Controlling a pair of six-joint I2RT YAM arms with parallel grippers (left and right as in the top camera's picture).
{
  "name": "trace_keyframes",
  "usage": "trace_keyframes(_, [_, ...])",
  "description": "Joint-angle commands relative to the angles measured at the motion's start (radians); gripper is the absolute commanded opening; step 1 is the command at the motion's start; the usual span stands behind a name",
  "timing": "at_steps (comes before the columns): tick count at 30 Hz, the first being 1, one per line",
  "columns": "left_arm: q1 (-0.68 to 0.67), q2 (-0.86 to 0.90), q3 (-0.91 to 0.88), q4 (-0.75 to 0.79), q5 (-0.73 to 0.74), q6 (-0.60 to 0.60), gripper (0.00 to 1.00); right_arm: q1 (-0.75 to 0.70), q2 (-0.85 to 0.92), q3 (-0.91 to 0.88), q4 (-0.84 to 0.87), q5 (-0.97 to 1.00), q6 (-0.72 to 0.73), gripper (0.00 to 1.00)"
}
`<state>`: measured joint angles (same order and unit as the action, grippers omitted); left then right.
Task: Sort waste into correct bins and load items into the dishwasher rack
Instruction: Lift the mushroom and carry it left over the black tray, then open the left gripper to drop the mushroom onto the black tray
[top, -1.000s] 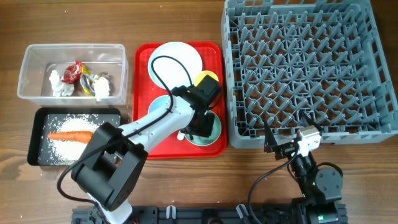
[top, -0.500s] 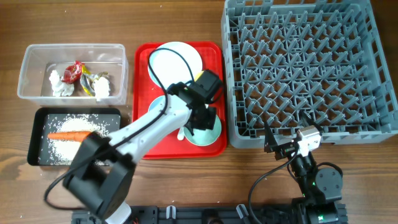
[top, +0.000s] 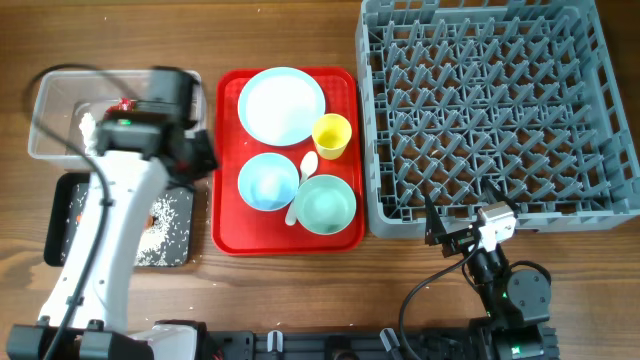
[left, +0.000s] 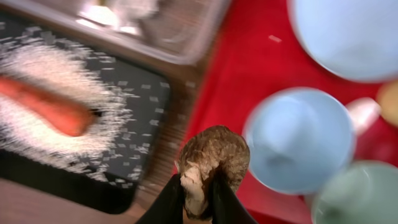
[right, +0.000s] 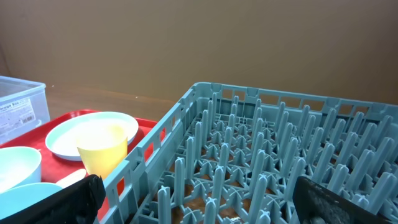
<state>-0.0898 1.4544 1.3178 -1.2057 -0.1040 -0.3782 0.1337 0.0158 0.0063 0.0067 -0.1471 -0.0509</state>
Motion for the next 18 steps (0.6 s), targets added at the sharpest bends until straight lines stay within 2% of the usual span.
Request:
trace_keyframes(1, [0.165,-0.003,-0.005,0.015,-0.010,0.005,0.15,-0.005,-0.005,-0.001,0.003,0.014,-0.009,1.00])
trace_keyframes(8, [0.364,-0.001,-0.111,0.139,-0.010,-0.035,0.12,-0.005,-0.005,-0.001,0.003,0.014,-0.009,1.00])
trace_keyframes(15, [0.391,-0.001,-0.288,0.281,-0.009,-0.049,0.11,-0.005,-0.005,-0.001,0.003,0.014,-0.009,1.00])
trace_keyframes(18, [0.391,-0.001,-0.341,0.316,0.002,-0.053,0.15,-0.005,-0.005,-0.001,0.003,0.014,-0.010,1.00])
